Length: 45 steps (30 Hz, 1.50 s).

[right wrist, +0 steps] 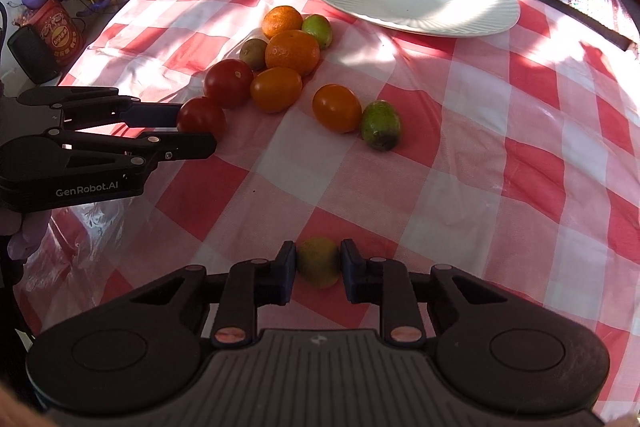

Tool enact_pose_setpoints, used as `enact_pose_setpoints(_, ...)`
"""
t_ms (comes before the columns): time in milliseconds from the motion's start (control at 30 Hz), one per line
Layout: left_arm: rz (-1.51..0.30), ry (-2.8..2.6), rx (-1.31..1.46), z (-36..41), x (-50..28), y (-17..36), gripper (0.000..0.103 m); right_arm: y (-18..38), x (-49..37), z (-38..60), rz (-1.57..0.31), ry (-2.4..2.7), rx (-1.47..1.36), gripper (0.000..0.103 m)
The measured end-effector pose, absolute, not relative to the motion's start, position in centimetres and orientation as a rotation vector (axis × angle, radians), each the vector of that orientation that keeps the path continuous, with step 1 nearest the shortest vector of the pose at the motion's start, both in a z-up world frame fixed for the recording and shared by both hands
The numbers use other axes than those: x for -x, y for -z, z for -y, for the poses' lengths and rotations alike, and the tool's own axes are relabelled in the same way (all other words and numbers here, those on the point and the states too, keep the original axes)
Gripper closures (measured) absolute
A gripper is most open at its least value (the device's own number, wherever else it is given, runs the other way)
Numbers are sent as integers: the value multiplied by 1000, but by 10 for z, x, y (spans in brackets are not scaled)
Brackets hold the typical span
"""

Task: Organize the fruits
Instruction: 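Grasp a red tomato with the left tool while the right tool grasps a small yellow fruit, then lower both held fruits onto the white plate and open both tools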

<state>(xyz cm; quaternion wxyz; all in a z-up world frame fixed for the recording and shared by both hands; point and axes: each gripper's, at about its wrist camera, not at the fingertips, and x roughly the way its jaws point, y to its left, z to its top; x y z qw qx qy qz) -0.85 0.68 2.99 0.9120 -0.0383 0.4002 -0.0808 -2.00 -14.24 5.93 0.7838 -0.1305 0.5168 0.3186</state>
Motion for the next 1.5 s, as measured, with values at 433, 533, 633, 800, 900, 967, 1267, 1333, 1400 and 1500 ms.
enact_pose_setpoints(433, -795, 168, 101, -6, 7, -44, 60, -80, 9, 139, -1028, -650, 252, 82)
enact_pose_setpoints(533, -785, 166, 107, -4, 4, -49, 60, -87, 1, 139, -1010, -640, 229, 82)
enact_pose_setpoints(633, -775, 160, 113, -2, -3, -54, 60, -94, -9, 140, -985, -623, 207, 82)
enact_pose_setpoints(800, -749, 144, 115, 1, -20, -65, 60, -103, -33, 144, -960, -589, 127, 82)
enact_pose_setpoints(900, -732, 136, 131, 2, -34, -73, 60, -108, -49, 147, -937, -567, 69, 82)
enact_pose_setpoints(967, -719, 133, 133, 3, -44, -77, 60, -111, -57, 148, -919, -562, 31, 82)
enact_pose_setpoints(1267, -684, 128, 101, 13, -95, -78, 60, -104, -101, 145, -881, -514, -77, 82)
enact_pose_setpoints(1333, -687, 126, 78, 16, -109, -74, 60, -98, -109, 144, -886, -499, -97, 82)
enact_pose_setpoints(1400, -693, 130, 65, 19, -120, -70, 60, -91, -116, 143, -888, -481, -109, 82)
enact_pose_setpoints(1500, -700, 132, 37, 23, -139, -61, 60, -83, -124, 144, -896, -463, -139, 82)
